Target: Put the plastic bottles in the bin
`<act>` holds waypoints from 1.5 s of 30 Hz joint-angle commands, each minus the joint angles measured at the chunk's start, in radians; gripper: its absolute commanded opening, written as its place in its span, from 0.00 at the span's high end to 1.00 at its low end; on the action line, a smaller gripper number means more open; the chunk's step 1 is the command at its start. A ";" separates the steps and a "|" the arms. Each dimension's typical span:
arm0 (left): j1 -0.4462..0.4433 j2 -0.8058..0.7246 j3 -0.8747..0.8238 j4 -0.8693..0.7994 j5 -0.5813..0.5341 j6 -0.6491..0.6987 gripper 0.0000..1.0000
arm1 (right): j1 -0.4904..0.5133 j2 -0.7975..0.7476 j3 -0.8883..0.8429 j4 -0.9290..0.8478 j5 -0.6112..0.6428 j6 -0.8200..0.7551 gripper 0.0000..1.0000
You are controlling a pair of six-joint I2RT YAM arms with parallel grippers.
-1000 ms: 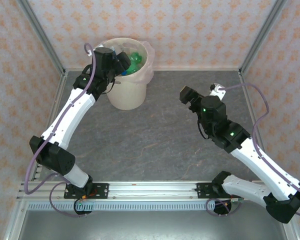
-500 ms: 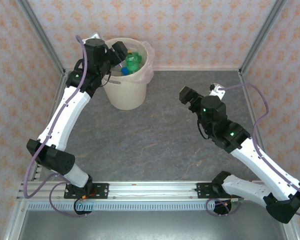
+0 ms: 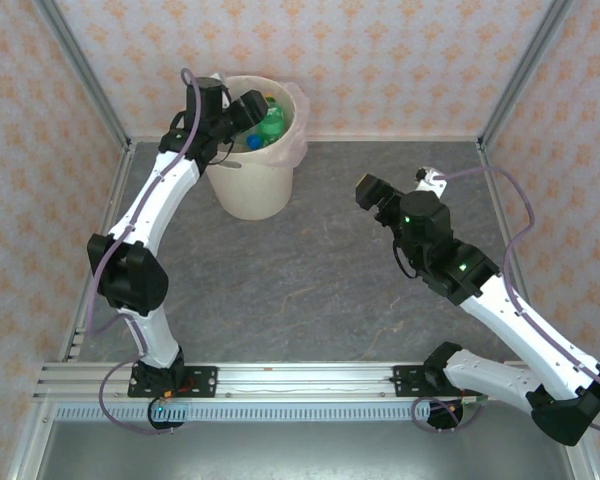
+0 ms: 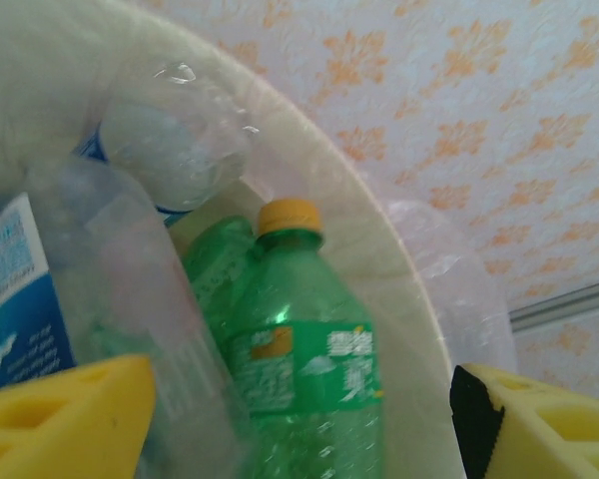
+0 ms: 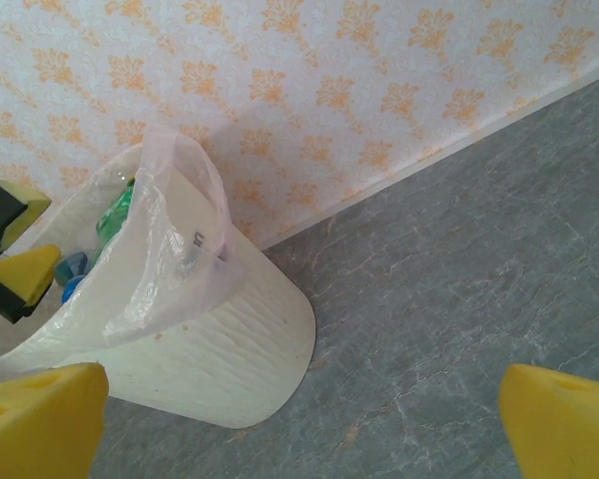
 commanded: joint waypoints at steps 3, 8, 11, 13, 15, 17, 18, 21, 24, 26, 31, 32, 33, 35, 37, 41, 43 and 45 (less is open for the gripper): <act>0.012 -0.082 0.031 -0.008 0.005 0.015 0.20 | -0.005 -0.011 0.007 -0.015 0.013 0.011 0.00; 0.017 -0.139 0.120 -0.056 -0.015 0.029 0.16 | -0.005 0.005 0.009 0.003 0.016 0.005 0.00; 0.017 -0.210 0.108 -0.077 -0.060 0.061 0.06 | -0.005 0.011 0.006 0.008 0.026 -0.009 0.00; 0.018 -0.272 0.054 -0.075 -0.105 0.084 0.01 | -0.005 0.011 -0.001 0.010 0.058 -0.017 0.00; 0.017 -0.370 -0.049 -0.055 -0.155 0.105 0.01 | -0.005 0.008 -0.016 0.011 0.092 -0.035 0.00; 0.018 -0.474 -0.176 -0.023 -0.201 0.117 0.01 | -0.007 0.002 -0.039 0.022 0.132 -0.053 0.00; 0.017 -0.537 -0.265 -0.007 -0.227 0.117 0.01 | -0.007 -0.002 -0.052 0.029 0.151 -0.065 0.00; 0.017 -0.722 -0.512 0.037 -0.295 0.136 0.01 | -0.008 -0.024 -0.120 0.078 0.208 -0.106 0.00; 0.018 -0.910 -0.765 0.061 -0.355 0.191 0.01 | -0.012 -0.056 -0.217 0.158 0.280 -0.134 0.00; 0.018 -1.032 -0.921 0.057 -0.421 0.196 0.01 | -0.017 -0.072 -0.282 0.203 0.321 -0.163 0.00; 0.017 -1.291 -1.247 0.087 -0.544 0.231 0.01 | -0.040 -0.070 -0.459 0.338 0.423 -0.245 0.00; 0.017 -1.324 -1.291 0.085 -0.588 0.224 0.01 | -0.044 -0.068 -0.504 0.386 0.439 -0.272 0.00; 0.017 -1.347 -1.328 0.079 -0.633 0.210 0.01 | -0.050 -0.068 -0.552 0.442 0.453 -0.300 0.00; 0.018 -1.361 -1.379 0.084 -0.688 0.201 0.01 | -0.067 -0.070 -0.627 0.534 0.473 -0.337 0.00; 0.017 -1.345 -1.419 0.111 -0.708 0.203 0.01 | -0.094 -0.070 -0.686 0.604 0.477 -0.354 0.00; 0.018 -1.231 -1.481 0.221 -0.732 0.217 0.01 | -0.172 -0.052 -0.785 0.773 0.432 -0.432 0.00; 0.018 -1.181 -1.528 0.324 -0.768 0.261 0.01 | -0.232 -0.028 -0.769 0.759 0.359 -0.431 0.00; 0.026 -1.139 -1.591 0.482 -0.790 0.326 0.01 | -0.266 -0.001 -0.768 0.807 0.336 -0.460 0.00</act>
